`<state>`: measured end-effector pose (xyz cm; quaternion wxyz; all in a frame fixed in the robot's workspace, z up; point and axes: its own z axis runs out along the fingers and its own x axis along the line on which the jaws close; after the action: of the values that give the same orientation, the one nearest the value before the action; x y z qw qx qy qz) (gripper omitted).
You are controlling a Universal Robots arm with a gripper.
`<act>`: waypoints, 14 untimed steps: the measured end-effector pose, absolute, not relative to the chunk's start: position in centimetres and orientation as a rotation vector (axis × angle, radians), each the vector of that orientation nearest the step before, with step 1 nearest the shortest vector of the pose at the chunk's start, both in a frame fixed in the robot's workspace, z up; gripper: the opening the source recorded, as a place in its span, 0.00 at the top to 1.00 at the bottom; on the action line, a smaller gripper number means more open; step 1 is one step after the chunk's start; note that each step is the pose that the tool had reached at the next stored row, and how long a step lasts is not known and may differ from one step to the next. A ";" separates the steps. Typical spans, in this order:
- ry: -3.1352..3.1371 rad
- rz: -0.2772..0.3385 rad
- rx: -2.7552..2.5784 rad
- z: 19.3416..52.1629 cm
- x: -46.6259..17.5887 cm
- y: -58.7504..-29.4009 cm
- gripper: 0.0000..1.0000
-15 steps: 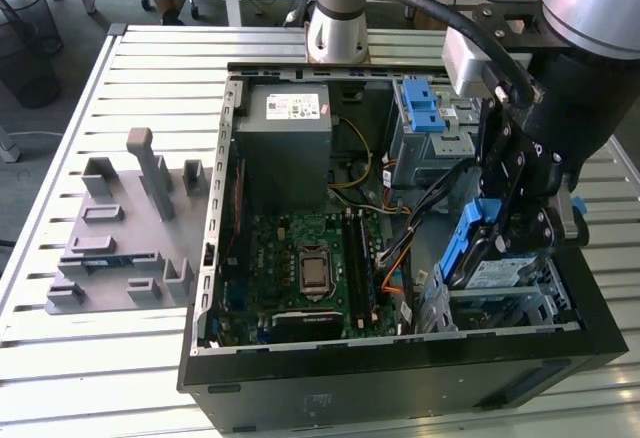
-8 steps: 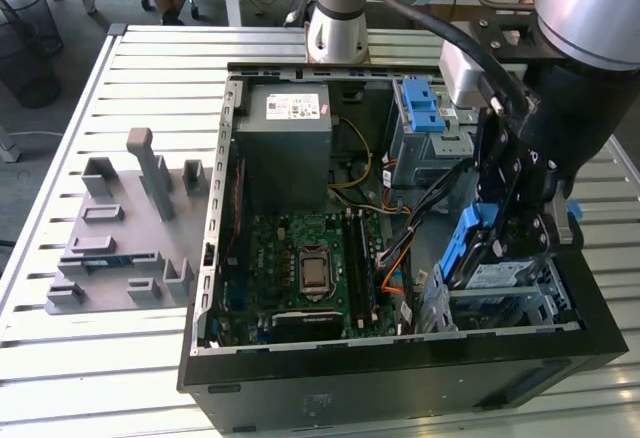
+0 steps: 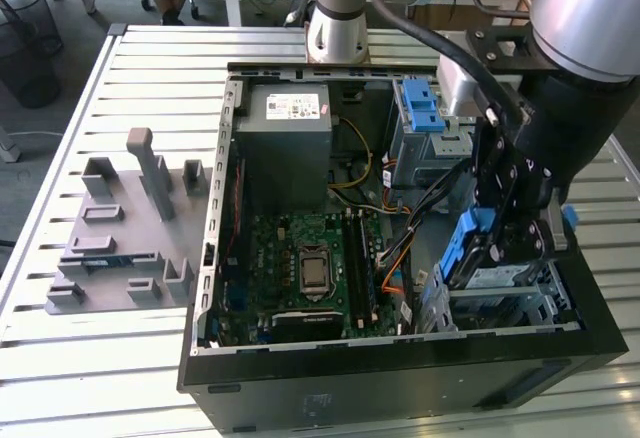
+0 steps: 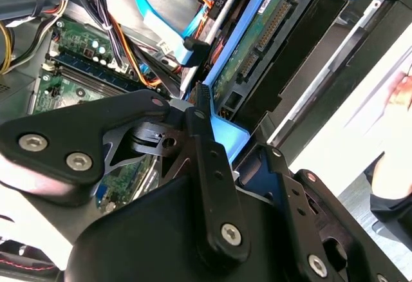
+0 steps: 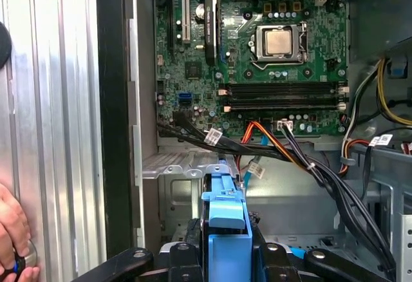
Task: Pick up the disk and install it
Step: 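Insert the disk into the insertion slot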
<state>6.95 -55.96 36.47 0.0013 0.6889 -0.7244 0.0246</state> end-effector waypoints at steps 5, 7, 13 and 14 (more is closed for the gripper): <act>-2.274 0.077 2.162 36.1 7.0 -56.0 0.64; -2.274 0.077 2.163 35.9 7.0 -56.0 0.64; -2.274 0.077 2.162 35.7 7.0 -56.0 0.64; -2.274 0.077 2.162 35.7 7.0 -56.0 0.64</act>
<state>6.95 -55.97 35.73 0.0014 0.6889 -0.7244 0.0246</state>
